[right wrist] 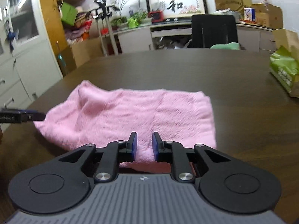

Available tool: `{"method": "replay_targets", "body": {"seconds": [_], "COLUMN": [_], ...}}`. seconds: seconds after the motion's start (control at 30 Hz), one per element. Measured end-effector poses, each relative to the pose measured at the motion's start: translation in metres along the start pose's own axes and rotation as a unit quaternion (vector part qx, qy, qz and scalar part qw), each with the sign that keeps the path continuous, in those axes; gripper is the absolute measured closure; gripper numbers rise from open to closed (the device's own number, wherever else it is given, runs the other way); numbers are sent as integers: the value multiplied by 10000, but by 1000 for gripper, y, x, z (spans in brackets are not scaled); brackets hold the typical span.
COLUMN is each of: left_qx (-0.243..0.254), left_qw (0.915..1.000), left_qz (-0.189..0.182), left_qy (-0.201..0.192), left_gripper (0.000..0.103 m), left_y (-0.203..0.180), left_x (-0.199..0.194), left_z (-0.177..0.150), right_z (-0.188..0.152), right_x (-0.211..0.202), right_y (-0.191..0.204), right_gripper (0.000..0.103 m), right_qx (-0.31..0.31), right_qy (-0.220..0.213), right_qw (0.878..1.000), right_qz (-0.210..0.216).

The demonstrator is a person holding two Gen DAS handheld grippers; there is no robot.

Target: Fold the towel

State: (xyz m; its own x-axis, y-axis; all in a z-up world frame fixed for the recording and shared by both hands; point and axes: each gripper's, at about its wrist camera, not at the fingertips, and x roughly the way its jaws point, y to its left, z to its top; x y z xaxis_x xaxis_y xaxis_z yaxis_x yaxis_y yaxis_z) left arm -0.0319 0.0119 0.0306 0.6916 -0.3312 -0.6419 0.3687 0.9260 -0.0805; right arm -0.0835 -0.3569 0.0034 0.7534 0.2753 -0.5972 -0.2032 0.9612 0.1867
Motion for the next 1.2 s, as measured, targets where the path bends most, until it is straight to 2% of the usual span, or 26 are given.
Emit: {"method": "replay_targets", "body": {"seconds": [0.13, 0.4, 0.57, 0.7, 0.87, 0.9, 0.93, 1.0, 1.1, 1.2], "left_qx": [60, 127, 191, 101, -213, -163, -118, -32, -252, -278], "left_qw": [9998, 9996, 9997, 9996, 9984, 9971, 9951, 9897, 9927, 9933], "left_qz": [102, 85, 56, 227, 361, 431, 571, 862, 757, 720], "left_qy": [188, 224, 169, 133, -370, -614, -795, -1145, -909, -858], "left_gripper": [48, 50, 83, 86, 89, 89, 95, 99, 99, 99], "left_y": [-4, -10, -11, -13, -15, -18, -20, -24, -13, -11], "left_x": [8, 14, 9, 2, -22, -31, -36, -46, -43, -40], "left_z": [-2, -9, -12, -19, -36, -38, -39, -40, -42, -35], "right_z": [-3, -9, -9, -8, -8, -8, -8, -8, -8, -8], "right_x": [-1, -1, -2, -3, 0, 1, 2, 3, 4, 5], "right_y": [5, 15, 14, 11, 8, 7, 7, 6, 5, 5], "right_gripper": [71, 61, 61, 61, 61, 61, 61, 61, 61, 60], "right_qx": [-89, -282, -308, -274, -243, -236, -230, -217, -210, -229], "right_qy": [9, 13, 4, 5, 22, 25, 29, 35, 39, 39], "right_qw": [10000, 9996, 9995, 9996, 9997, 9997, 9997, 9997, 9998, 9997], "right_qz": [6, 3, -8, 13, 37, 42, 47, 57, 62, 50]}}
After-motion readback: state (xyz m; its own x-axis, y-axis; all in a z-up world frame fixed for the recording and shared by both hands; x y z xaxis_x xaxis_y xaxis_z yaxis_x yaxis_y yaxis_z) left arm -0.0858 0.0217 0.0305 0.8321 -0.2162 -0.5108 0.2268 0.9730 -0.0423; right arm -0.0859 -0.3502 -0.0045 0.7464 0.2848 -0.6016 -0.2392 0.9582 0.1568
